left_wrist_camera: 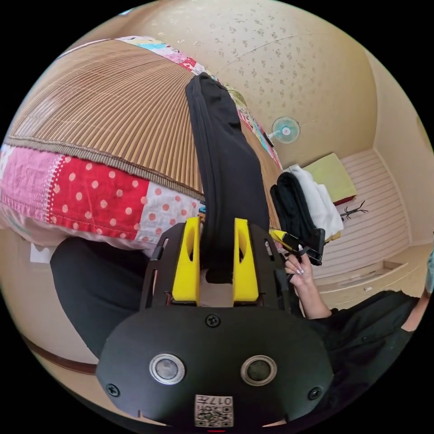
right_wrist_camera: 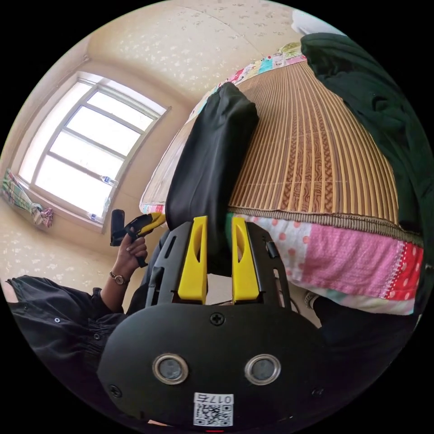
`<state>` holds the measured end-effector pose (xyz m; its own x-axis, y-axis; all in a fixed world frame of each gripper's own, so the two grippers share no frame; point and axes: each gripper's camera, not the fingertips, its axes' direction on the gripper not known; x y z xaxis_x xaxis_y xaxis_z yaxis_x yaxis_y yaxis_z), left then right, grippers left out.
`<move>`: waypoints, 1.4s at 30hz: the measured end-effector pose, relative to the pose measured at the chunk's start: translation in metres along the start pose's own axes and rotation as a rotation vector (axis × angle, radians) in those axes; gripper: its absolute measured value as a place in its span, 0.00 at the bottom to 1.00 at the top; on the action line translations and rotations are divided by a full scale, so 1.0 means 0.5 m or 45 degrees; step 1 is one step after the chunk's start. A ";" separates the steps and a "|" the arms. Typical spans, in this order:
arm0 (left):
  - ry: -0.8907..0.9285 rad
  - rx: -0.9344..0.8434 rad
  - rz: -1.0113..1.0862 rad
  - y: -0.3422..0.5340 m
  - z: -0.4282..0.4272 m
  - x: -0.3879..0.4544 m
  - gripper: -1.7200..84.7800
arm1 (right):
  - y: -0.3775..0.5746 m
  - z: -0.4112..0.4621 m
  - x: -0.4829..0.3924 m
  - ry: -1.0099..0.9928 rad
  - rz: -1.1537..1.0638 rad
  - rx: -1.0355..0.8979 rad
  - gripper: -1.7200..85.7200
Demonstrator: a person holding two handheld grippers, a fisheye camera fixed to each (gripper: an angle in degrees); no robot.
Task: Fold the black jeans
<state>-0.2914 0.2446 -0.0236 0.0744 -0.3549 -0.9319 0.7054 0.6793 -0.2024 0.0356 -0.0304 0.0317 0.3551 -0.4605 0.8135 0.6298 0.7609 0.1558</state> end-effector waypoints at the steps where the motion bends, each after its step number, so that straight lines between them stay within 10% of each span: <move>1: -0.002 -0.013 0.006 -0.004 0.009 0.002 0.15 | -0.007 0.006 -0.002 -0.002 -0.006 -0.016 0.11; 42: 0.152 -0.208 0.167 -0.034 0.105 -0.026 0.12 | -0.037 -0.151 0.007 -0.360 -0.011 -0.050 0.11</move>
<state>-0.2674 0.2037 0.0078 0.0669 -0.1850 -0.9805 0.5711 0.8128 -0.1144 0.0775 -0.0805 -0.0108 0.1465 -0.3172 0.9370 0.6602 0.7367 0.1462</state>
